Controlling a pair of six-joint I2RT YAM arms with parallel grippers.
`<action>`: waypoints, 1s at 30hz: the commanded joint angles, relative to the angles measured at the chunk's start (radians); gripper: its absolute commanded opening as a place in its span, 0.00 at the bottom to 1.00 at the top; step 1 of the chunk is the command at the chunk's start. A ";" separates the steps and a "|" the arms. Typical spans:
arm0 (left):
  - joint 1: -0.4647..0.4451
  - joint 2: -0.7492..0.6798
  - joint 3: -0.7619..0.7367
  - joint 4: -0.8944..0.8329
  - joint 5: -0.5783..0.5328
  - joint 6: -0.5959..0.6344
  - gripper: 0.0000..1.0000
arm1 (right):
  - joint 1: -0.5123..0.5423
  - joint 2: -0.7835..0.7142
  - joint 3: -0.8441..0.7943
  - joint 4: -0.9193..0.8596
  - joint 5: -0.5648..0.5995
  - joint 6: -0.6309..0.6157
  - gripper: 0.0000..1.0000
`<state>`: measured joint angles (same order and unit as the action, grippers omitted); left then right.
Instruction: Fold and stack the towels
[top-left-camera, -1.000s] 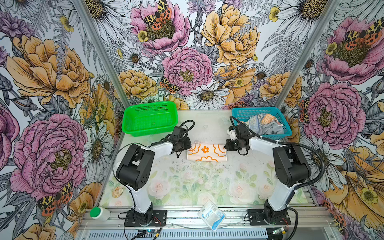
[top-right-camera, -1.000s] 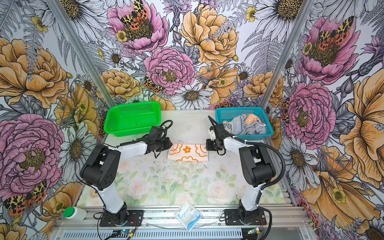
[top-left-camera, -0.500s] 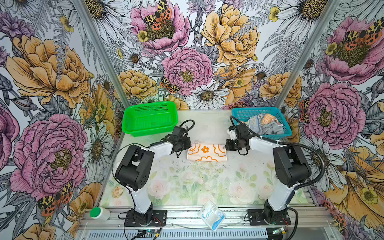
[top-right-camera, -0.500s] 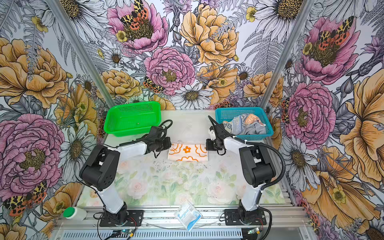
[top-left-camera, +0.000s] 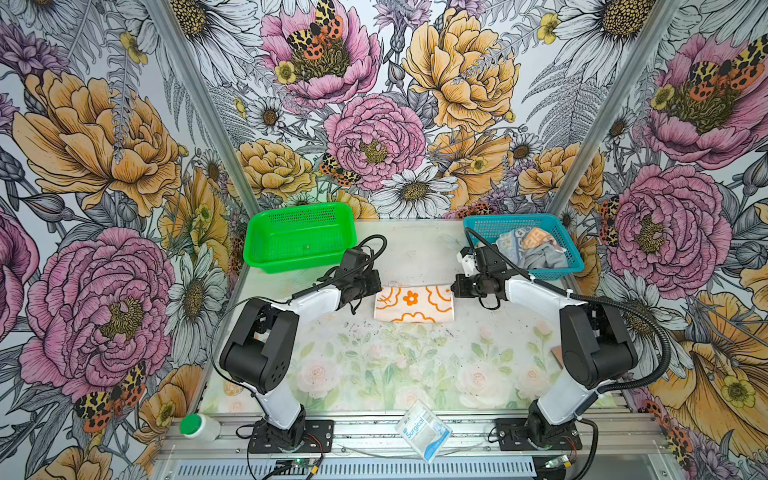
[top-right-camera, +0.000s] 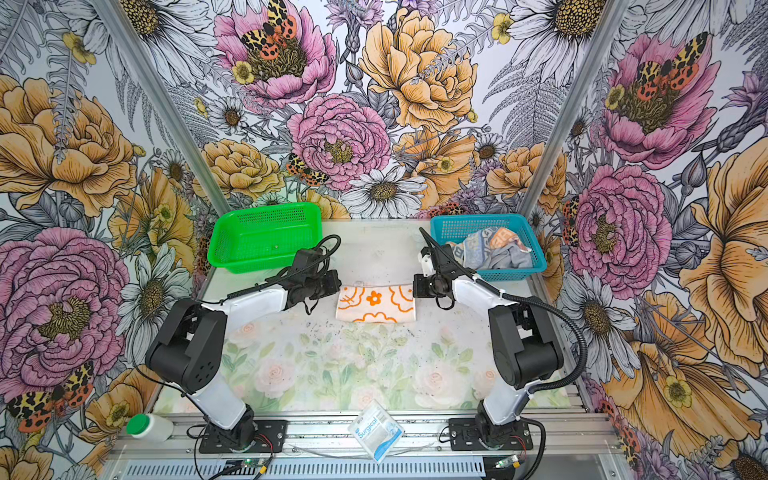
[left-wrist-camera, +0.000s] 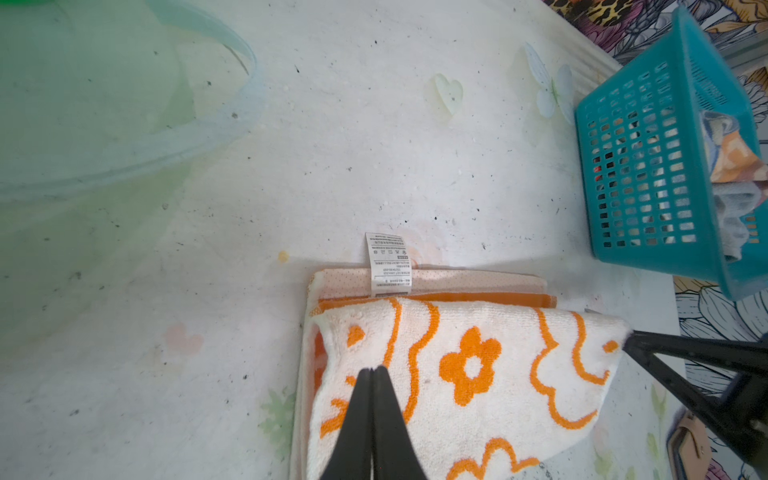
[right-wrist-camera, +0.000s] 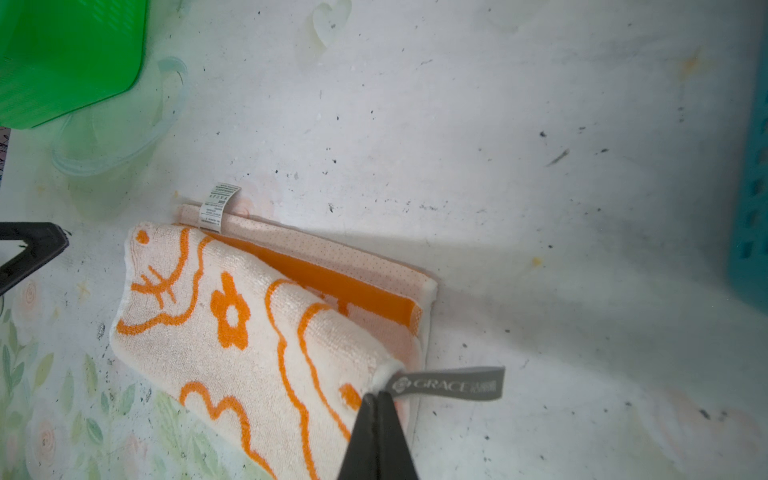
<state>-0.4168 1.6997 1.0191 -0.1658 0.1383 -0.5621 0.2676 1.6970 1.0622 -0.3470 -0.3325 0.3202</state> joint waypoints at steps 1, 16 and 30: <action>-0.004 0.040 0.028 -0.031 -0.039 0.025 0.20 | -0.001 0.044 0.034 0.024 -0.021 0.000 0.00; -0.008 0.155 0.060 0.026 -0.003 0.000 0.21 | -0.002 0.046 0.041 0.023 -0.022 -0.002 0.00; -0.018 -0.010 -0.051 0.072 -0.004 -0.002 0.00 | -0.002 -0.013 0.005 0.022 -0.009 -0.003 0.00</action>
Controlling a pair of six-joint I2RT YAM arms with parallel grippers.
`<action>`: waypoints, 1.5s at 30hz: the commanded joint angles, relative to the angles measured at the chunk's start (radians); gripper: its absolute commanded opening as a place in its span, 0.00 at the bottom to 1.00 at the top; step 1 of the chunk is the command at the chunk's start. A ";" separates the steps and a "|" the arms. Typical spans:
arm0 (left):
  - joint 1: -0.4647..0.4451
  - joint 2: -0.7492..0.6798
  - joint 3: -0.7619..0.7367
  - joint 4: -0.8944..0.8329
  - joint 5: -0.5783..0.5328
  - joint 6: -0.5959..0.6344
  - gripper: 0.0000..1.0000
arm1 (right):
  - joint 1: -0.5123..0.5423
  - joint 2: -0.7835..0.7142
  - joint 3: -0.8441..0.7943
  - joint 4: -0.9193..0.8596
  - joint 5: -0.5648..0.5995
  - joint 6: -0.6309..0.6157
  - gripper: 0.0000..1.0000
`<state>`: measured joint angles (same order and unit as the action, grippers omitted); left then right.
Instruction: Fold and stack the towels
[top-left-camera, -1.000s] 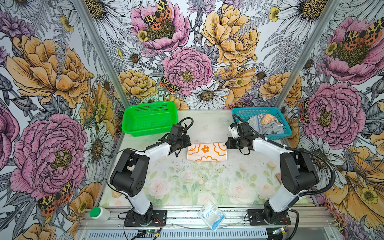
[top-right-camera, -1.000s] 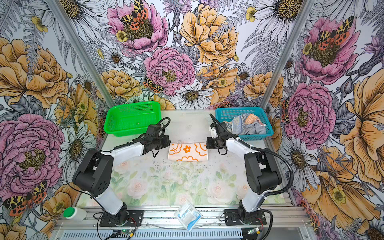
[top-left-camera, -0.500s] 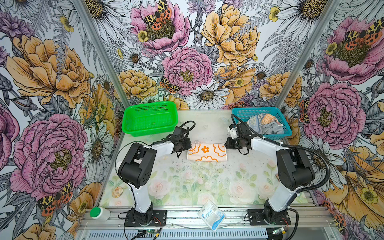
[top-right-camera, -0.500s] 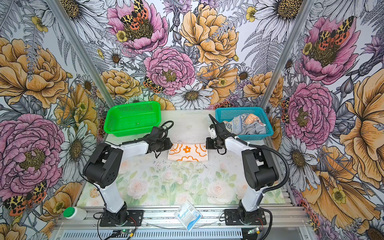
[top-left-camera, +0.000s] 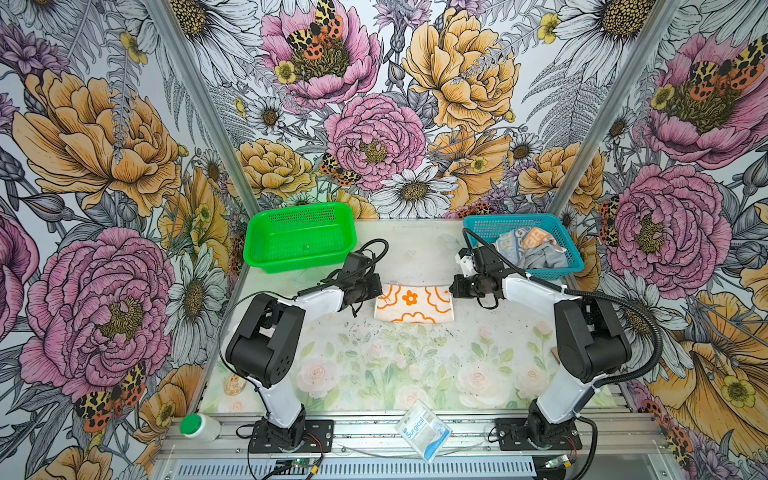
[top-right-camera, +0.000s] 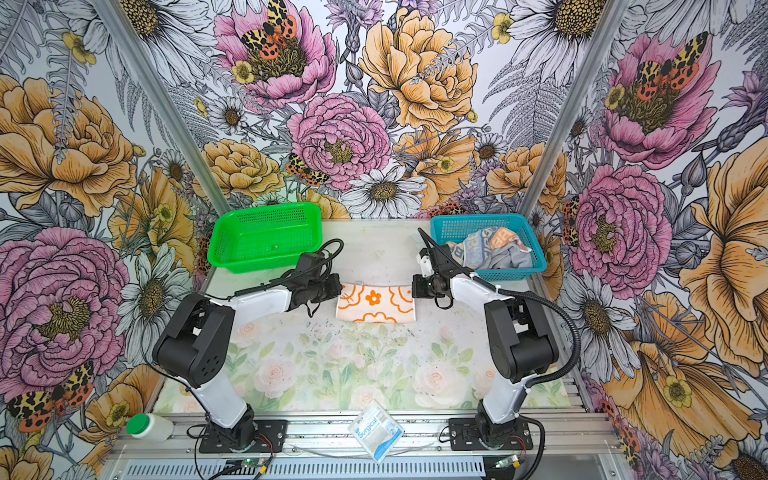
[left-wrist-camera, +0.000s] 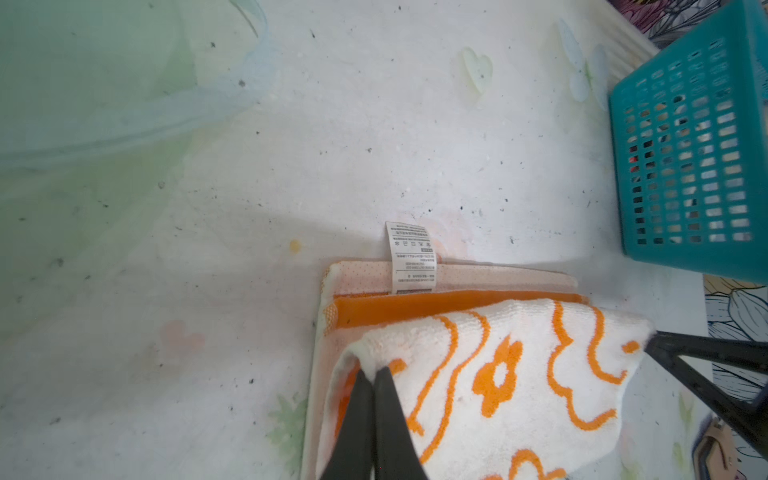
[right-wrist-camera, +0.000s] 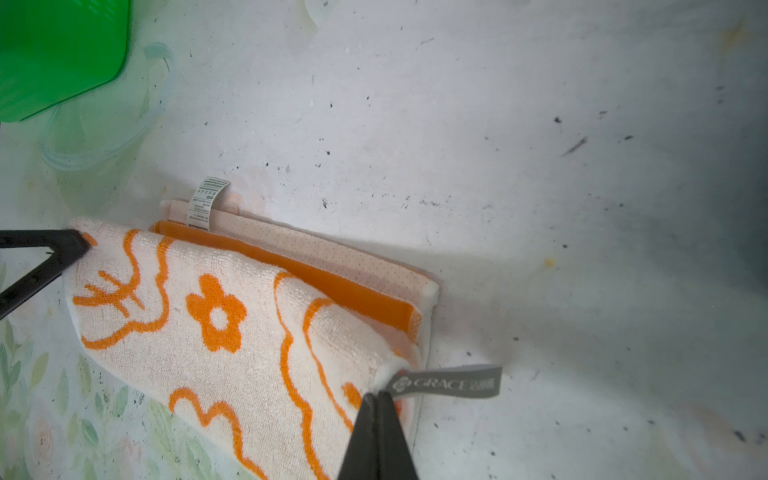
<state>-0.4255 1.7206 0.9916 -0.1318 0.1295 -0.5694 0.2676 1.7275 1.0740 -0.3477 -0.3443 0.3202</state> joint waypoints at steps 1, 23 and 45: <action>-0.009 -0.032 -0.025 0.040 0.007 0.008 0.00 | -0.002 -0.046 -0.006 0.023 0.005 -0.005 0.00; 0.013 0.144 0.075 0.068 -0.033 0.036 0.00 | -0.003 0.143 0.093 0.055 0.074 -0.055 0.00; 0.014 0.056 0.022 0.047 -0.078 0.062 0.24 | 0.001 0.017 0.032 0.082 0.154 -0.102 0.50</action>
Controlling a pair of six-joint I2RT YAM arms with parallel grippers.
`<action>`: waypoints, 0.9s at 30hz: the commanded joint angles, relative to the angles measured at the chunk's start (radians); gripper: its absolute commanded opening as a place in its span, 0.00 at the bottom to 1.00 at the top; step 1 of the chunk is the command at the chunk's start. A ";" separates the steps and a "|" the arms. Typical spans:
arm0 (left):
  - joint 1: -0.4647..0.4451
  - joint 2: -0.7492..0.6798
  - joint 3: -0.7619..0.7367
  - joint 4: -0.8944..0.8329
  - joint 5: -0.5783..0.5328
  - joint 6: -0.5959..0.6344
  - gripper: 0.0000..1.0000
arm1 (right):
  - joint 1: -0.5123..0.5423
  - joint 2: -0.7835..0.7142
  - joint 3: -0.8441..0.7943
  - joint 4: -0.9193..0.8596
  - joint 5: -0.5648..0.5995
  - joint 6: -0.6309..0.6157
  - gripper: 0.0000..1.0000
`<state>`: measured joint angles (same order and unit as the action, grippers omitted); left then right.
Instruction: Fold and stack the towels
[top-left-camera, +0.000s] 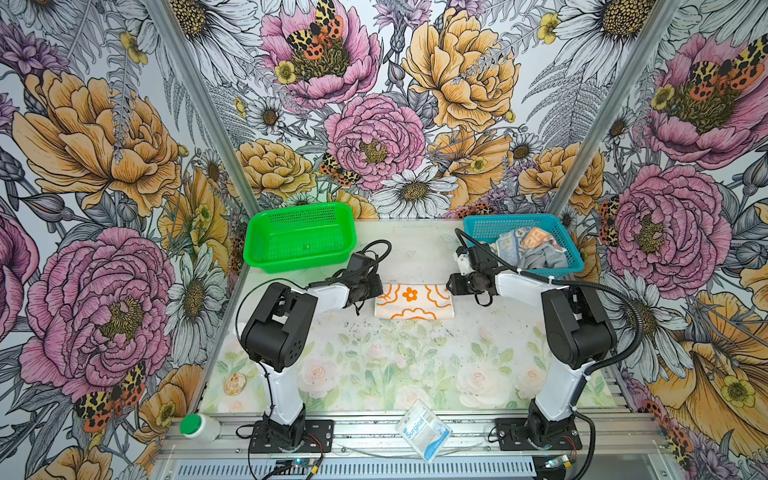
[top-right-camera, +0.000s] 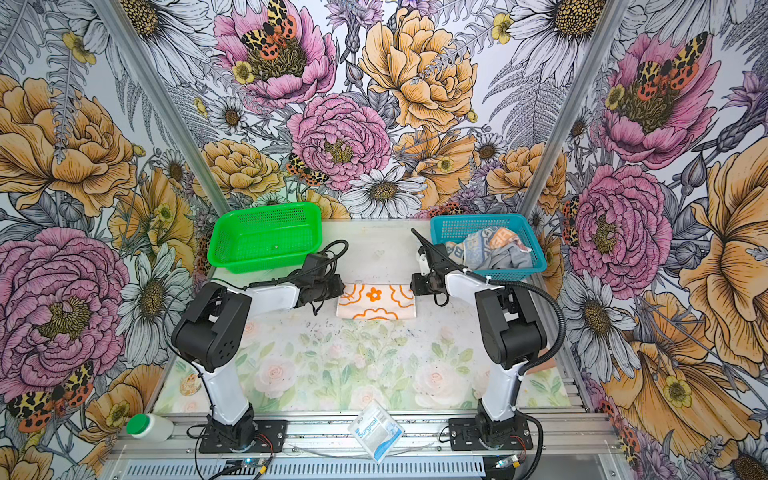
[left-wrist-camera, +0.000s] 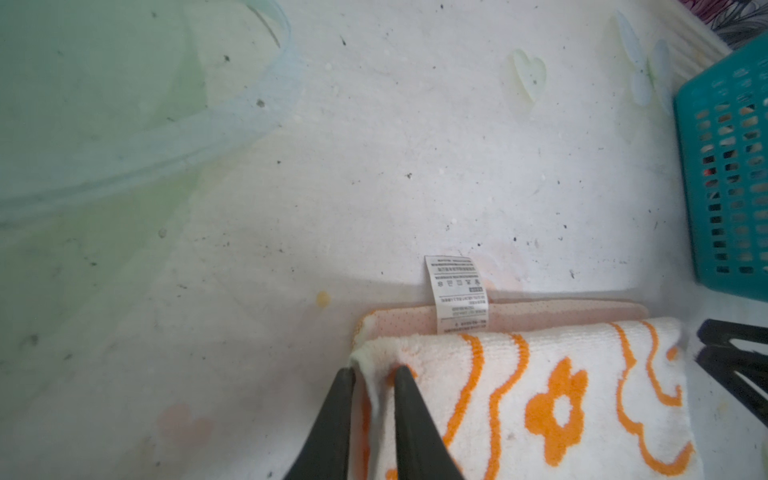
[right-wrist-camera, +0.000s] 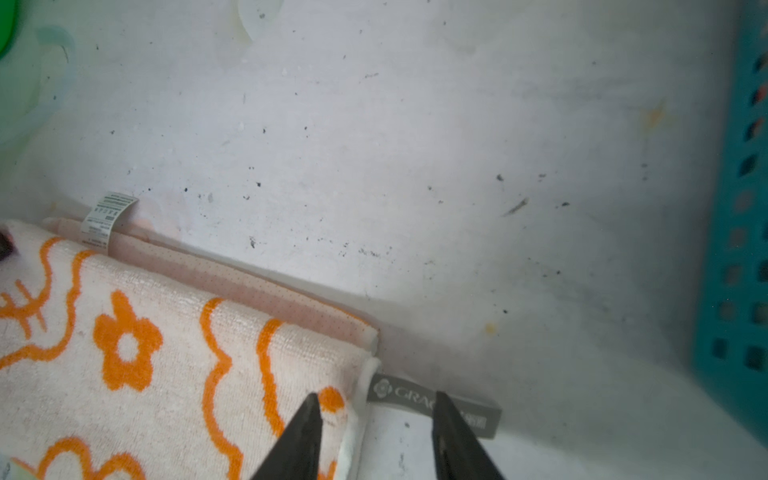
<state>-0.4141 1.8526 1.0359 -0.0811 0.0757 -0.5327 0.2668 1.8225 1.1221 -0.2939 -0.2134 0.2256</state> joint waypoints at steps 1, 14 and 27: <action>-0.001 -0.096 -0.031 -0.012 -0.028 0.028 0.26 | 0.004 -0.101 -0.021 0.028 0.018 -0.001 0.51; -0.014 -0.152 -0.100 -0.122 0.102 -0.059 0.49 | 0.133 -0.101 -0.113 0.092 -0.297 0.174 0.47; -0.011 -0.046 -0.091 -0.055 0.191 -0.076 0.55 | 0.128 -0.046 -0.212 0.160 -0.246 0.233 0.48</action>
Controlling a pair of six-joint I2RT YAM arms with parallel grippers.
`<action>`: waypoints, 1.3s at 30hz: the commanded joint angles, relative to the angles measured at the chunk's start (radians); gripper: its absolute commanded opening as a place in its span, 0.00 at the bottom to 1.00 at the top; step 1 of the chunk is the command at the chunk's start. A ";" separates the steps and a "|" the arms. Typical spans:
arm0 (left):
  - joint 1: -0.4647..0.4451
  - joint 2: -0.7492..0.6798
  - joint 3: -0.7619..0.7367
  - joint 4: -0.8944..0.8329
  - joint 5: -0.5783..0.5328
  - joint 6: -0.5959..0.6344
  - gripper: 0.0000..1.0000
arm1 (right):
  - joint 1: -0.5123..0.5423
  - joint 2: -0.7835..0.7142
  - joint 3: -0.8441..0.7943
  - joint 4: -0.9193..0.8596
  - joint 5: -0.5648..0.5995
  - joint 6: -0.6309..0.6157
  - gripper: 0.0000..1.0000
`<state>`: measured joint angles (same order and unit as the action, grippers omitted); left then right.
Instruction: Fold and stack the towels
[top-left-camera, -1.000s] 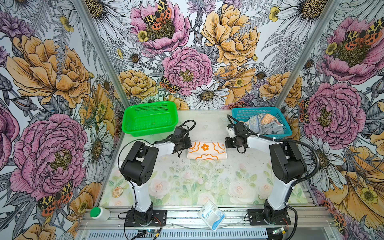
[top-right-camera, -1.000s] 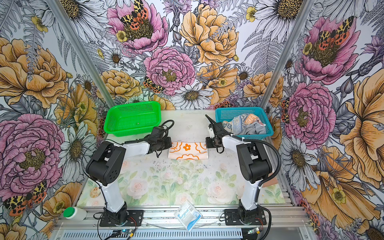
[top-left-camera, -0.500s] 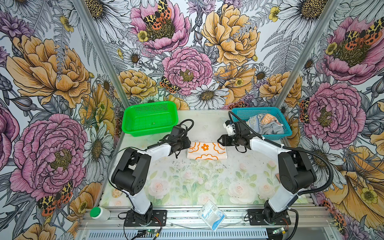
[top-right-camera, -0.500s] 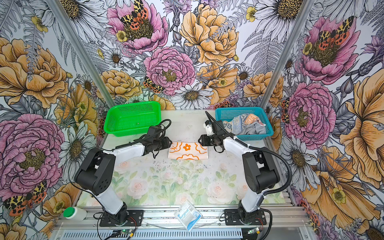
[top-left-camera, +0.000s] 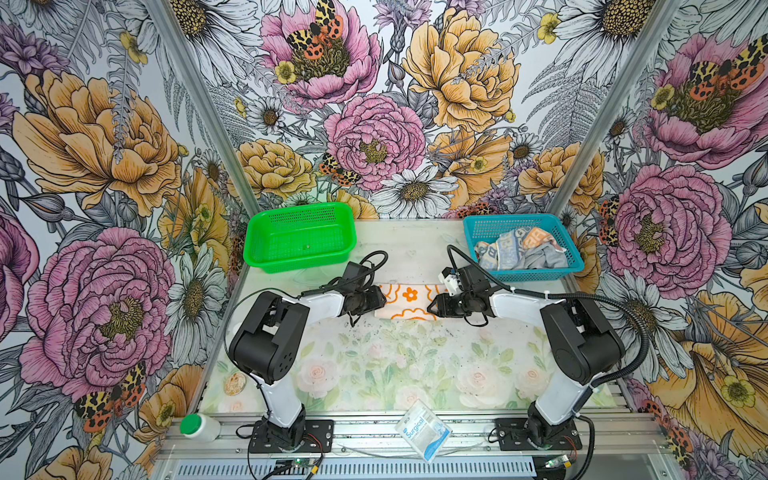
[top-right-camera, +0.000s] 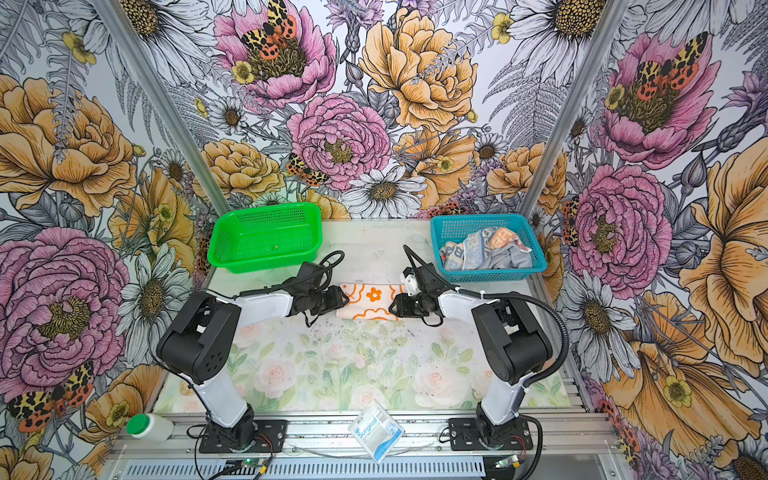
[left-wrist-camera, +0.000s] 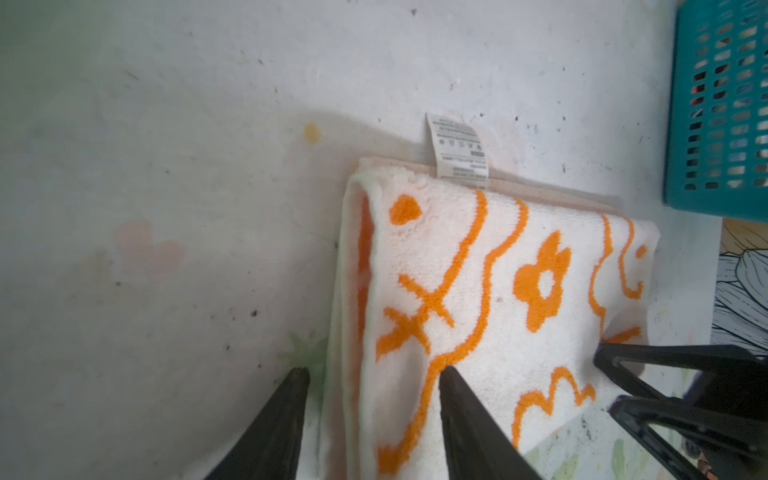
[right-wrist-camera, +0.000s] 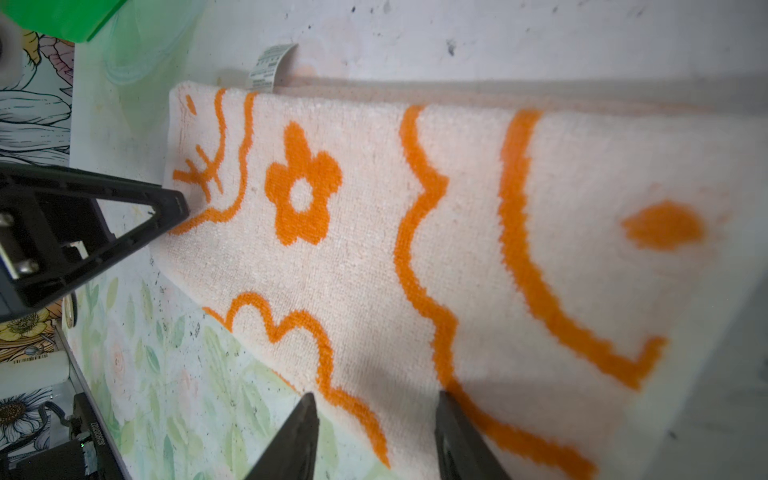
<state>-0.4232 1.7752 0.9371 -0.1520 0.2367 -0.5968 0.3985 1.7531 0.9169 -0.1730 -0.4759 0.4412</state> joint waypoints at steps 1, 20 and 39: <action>-0.001 0.036 0.015 0.011 0.028 -0.011 0.55 | -0.004 0.023 -0.007 0.037 0.017 0.017 0.48; -0.031 0.155 0.331 -0.265 -0.091 0.112 0.00 | -0.007 -0.008 0.161 0.029 0.022 -0.050 0.83; 0.109 0.554 1.405 -1.027 -0.501 0.522 0.00 | 0.086 -0.145 -0.142 0.710 0.105 -0.178 1.00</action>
<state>-0.3157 2.3016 2.2639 -1.0786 -0.1753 -0.1493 0.4755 1.6482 0.7887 0.3920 -0.4187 0.3332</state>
